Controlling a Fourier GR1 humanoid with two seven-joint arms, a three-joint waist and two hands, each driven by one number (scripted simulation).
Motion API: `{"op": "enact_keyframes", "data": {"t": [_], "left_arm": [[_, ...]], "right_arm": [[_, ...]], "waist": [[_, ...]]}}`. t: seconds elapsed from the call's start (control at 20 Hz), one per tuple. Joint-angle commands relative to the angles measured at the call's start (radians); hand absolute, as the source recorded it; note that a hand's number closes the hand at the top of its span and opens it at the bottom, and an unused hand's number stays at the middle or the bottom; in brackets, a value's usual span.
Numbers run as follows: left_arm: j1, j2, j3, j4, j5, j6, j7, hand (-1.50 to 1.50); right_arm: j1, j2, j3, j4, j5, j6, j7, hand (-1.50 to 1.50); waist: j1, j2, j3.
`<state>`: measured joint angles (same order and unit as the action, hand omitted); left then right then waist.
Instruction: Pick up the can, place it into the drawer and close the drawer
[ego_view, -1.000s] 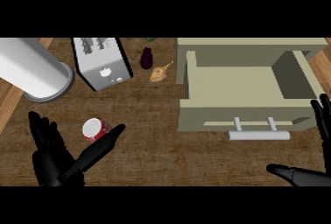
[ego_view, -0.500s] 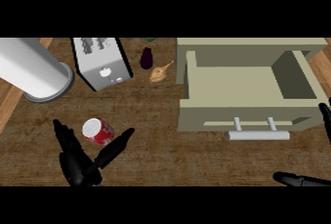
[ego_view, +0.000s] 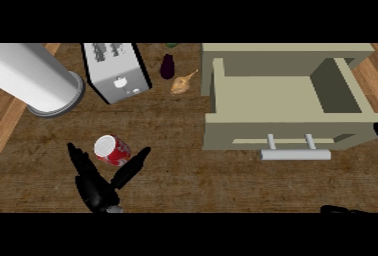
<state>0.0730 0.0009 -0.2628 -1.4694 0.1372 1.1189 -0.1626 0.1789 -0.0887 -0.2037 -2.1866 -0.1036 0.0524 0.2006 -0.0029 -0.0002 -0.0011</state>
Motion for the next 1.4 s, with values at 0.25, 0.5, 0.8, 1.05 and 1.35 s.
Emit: {"op": "enact_keyframes", "data": {"t": [0.25, 0.5, 0.8, 1.05, 1.35], "left_arm": [[0.001, -0.001, 0.112, 0.212, 0.315, -0.147, -0.347, -1.50], [-0.056, -0.001, 0.119, 0.342, 0.484, -0.168, -0.481, -1.50], [-0.120, -0.001, 0.212, 0.489, 0.510, -0.273, -0.556, -1.50], [-0.250, 0.011, 0.354, 0.706, 0.502, -0.398, -0.629, -1.50], [-0.272, 0.063, 0.343, 0.713, 0.483, -0.477, -0.556, -1.50]], "right_arm": [[0.022, 0.003, -0.030, -0.113, -0.025, -0.001, 0.094, -1.50], [-0.032, -0.022, -0.064, -0.040, -0.028, 0.022, 0.075, -1.50], [-0.024, -0.040, -0.129, -0.019, -0.095, 0.071, 0.067, -1.50], [0.014, 0.020, -0.051, -0.085, -0.006, 0.051, 0.069, -1.50], [-0.023, 0.009, -0.090, -0.038, -0.014, 0.064, 0.043, -1.50]], "waist": [[0.000, 0.000, 0.000], [0.000, 0.000, 0.000], [-0.001, 0.000, 0.001], [-0.003, 0.001, 0.001], [-0.001, 0.000, 0.001]]}}
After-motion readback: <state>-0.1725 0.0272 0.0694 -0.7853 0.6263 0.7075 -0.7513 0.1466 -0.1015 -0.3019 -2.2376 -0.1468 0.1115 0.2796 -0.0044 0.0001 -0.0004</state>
